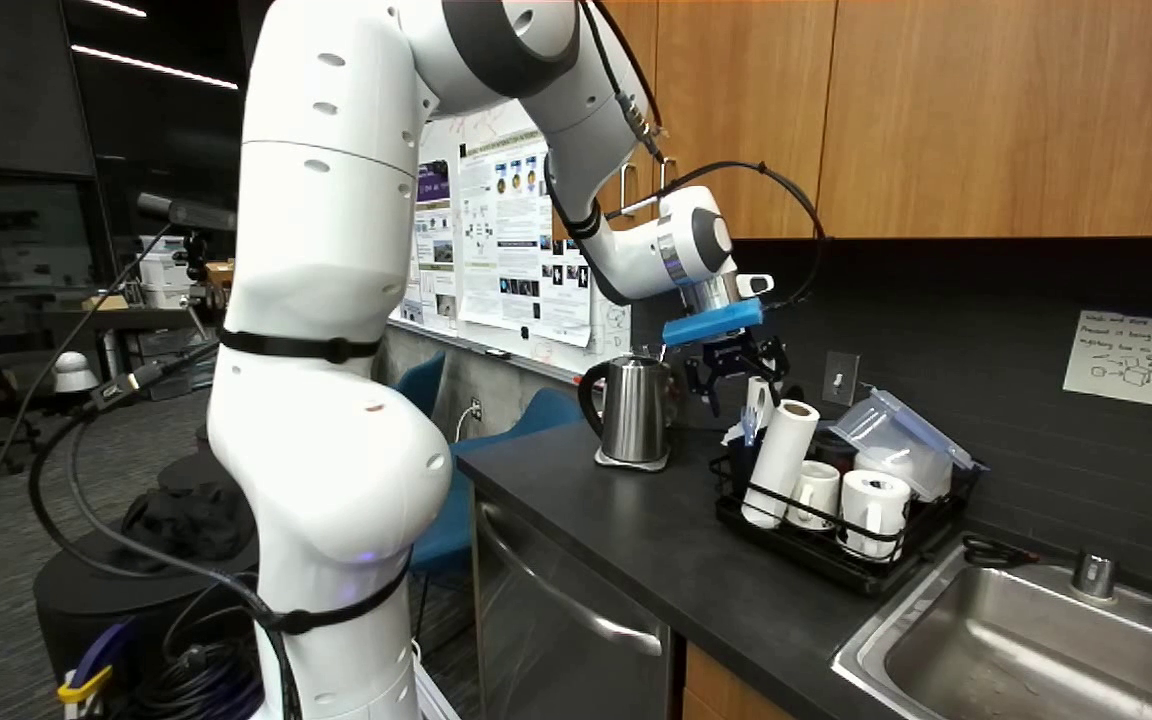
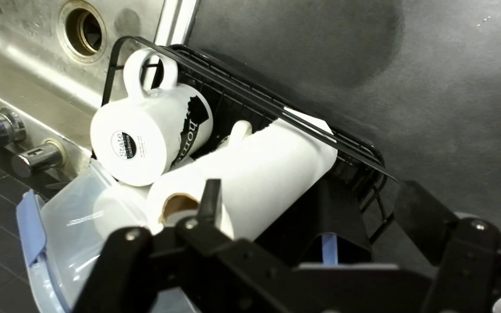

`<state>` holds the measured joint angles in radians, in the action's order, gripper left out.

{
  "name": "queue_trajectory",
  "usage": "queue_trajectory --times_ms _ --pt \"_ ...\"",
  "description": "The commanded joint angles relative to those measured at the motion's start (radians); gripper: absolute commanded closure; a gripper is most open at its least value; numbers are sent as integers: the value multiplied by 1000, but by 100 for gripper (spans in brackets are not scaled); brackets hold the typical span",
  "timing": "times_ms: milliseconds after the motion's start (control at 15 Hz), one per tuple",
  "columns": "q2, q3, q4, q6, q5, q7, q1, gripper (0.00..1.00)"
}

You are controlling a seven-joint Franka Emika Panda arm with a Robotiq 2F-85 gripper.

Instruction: Put the tissue roll on the counter

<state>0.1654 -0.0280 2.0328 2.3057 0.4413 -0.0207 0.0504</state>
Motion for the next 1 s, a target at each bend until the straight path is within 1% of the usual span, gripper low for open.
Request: queue_trajectory --times_ms 0,200,400,667,800,933 --pt "0 6 -2 -2 -3 3 6 0" --pt "10 10 -13 8 10 -6 6 0" --pt "32 30 -50 40 68 -41 5 0" --pt "32 58 -82 50 140 -76 3 0" --pt "43 58 -98 49 129 -57 1 0" --pt "49 47 -103 31 88 -23 0 0"
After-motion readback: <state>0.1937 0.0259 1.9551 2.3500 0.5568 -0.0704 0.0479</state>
